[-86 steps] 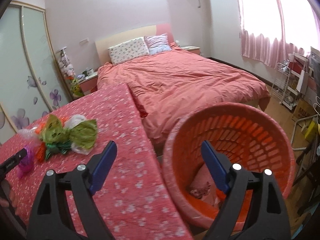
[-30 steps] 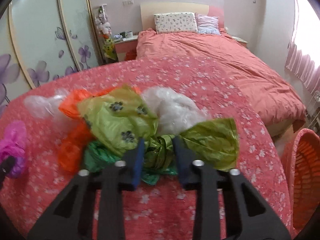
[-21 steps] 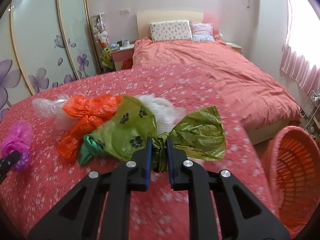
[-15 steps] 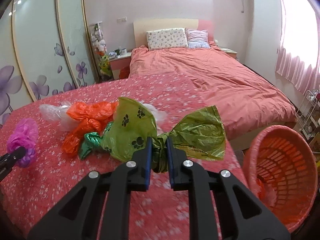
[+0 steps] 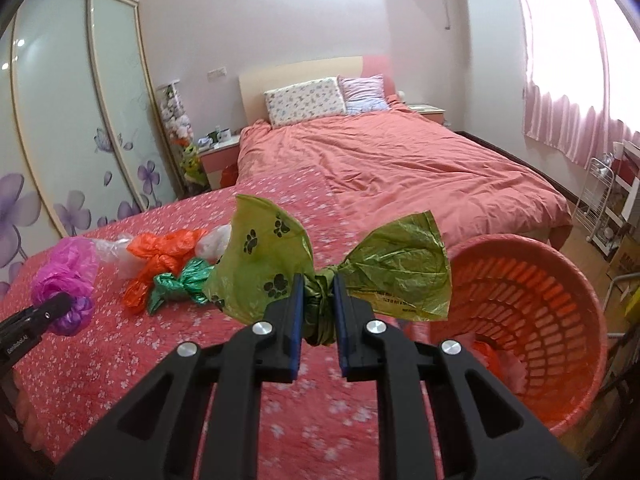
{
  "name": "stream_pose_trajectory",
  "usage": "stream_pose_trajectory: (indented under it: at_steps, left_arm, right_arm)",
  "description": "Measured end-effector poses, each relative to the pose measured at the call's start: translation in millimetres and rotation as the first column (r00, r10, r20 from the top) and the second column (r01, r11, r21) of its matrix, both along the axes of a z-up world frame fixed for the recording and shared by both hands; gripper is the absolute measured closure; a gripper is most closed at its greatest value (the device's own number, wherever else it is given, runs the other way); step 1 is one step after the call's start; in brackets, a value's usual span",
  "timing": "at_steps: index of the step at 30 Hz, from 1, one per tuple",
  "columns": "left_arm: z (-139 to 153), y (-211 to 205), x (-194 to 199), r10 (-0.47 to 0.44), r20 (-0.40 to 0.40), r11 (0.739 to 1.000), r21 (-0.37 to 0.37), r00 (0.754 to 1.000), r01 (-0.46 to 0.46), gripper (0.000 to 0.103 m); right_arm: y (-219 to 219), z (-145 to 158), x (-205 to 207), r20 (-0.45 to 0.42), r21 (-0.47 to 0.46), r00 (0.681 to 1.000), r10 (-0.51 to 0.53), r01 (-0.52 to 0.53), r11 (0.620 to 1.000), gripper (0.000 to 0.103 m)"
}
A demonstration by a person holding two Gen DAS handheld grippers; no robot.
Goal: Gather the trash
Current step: 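Carry the pink and green paw-print bags over the basket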
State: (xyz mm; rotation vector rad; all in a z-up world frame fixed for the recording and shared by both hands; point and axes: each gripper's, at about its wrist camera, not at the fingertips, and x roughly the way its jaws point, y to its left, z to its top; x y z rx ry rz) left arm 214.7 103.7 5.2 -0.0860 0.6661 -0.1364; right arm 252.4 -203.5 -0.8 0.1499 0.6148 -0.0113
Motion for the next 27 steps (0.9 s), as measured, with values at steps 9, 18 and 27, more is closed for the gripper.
stream_pose_trajectory:
  at_steps: [9,18,27]
  left_arm:
    - [1.3,-55.7,-2.3,-0.121,0.011,0.993,-0.003,0.993,0.121,0.066]
    - [-1.2,-99.9,-1.4,-0.218,0.006,0.976,-0.007,0.976,0.218,0.066]
    - [-6.1,-148.9,-4.5,-0.311,-0.003,0.95,-0.036,0.95,0.311,0.066]
  right_arm:
    - [-45.8,2.1,-20.8,0.022,0.0,0.996,-0.083,0.083,0.997,0.088]
    - [-84.0,-4.7,-33.1,0.019,0.018,0.987,-0.163,0.162,0.987,0.088]
    - [-118.8,-12.0,-40.6,0.014,0.041,0.972,-0.233,0.232,0.972,0.088]
